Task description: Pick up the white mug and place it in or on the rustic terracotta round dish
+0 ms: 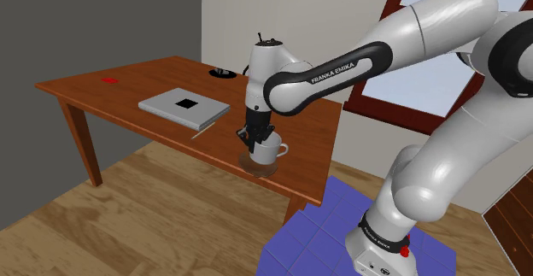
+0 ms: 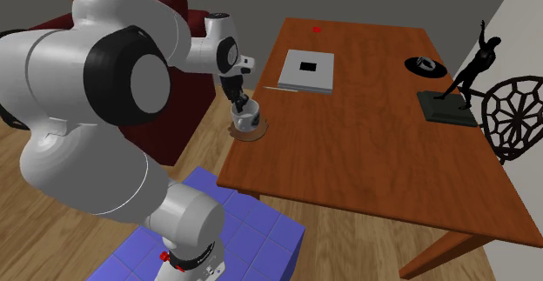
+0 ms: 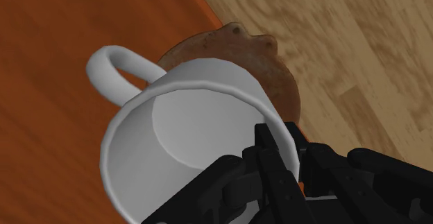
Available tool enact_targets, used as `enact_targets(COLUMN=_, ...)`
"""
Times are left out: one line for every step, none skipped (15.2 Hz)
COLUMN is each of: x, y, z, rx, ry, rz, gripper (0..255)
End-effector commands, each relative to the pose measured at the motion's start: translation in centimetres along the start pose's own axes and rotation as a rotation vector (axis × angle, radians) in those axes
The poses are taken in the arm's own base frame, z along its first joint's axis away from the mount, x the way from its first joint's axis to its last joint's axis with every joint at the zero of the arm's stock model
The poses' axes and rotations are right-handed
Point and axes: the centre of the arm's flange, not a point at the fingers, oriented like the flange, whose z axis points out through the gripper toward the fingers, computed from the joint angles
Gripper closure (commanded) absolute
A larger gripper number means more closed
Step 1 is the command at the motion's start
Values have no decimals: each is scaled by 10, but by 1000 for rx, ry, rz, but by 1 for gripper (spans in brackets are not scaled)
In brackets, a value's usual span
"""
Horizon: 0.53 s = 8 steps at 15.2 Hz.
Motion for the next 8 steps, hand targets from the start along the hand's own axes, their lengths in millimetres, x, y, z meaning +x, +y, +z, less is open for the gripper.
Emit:
enact_targets(x=-1, y=-1, z=10, rx=1, ry=1, rz=0, gripper=255)
enact_targets(x=-1, y=-1, z=15, rx=1, ry=1, rz=0, gripper=255)
enact_targets(x=-2, y=-2, z=21, rx=1, ry=1, rz=0, gripper=255)
enact_targets(x=-2, y=-2, z=23, rx=1, ry=1, rz=0, gripper=255)
enact_targets(x=-2, y=-2, z=23, rx=1, ry=1, rz=0, gripper=255)
enact_targets(x=-2, y=-2, z=23, rx=1, ry=1, rz=0, gripper=255)
enact_targets(x=-2, y=-2, z=23, rx=1, ry=1, rz=0, gripper=255)
enact_targets(x=-2, y=-2, z=23, rx=1, ry=1, rz=0, gripper=255)
